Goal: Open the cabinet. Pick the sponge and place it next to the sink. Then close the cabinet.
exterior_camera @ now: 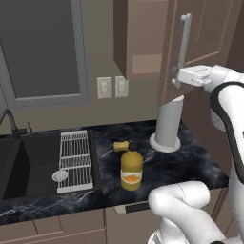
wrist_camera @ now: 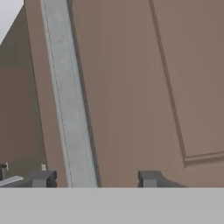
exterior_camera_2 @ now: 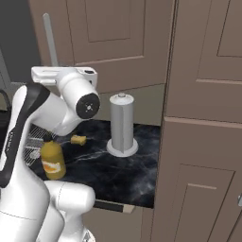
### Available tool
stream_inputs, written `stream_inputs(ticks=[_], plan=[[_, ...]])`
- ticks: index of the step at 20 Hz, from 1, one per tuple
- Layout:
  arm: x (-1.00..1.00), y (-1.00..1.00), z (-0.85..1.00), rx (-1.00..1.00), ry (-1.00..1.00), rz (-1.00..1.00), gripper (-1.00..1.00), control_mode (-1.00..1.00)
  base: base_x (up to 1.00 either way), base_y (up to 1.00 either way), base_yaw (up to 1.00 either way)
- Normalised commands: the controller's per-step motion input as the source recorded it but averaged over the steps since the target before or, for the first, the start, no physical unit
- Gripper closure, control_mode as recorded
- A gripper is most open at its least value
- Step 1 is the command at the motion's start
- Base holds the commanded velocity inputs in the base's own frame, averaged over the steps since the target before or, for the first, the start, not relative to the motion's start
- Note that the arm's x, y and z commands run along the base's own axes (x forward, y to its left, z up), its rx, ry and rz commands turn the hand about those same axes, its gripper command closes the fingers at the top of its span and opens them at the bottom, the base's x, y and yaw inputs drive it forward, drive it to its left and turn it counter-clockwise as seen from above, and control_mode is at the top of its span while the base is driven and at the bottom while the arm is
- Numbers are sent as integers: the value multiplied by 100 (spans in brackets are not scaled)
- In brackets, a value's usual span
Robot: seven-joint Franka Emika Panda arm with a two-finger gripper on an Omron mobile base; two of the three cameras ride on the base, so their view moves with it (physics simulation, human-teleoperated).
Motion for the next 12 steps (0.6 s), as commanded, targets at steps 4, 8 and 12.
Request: stream_inputs(ticks=[4,8,12], plan=[[81,0,-1,0,0,4,-100,-100,0,0,0],[73,1,0,0,2,3,-100,-100,0,0,0],[47,13,0,0,4,1,-100,-100,0,0,0]])
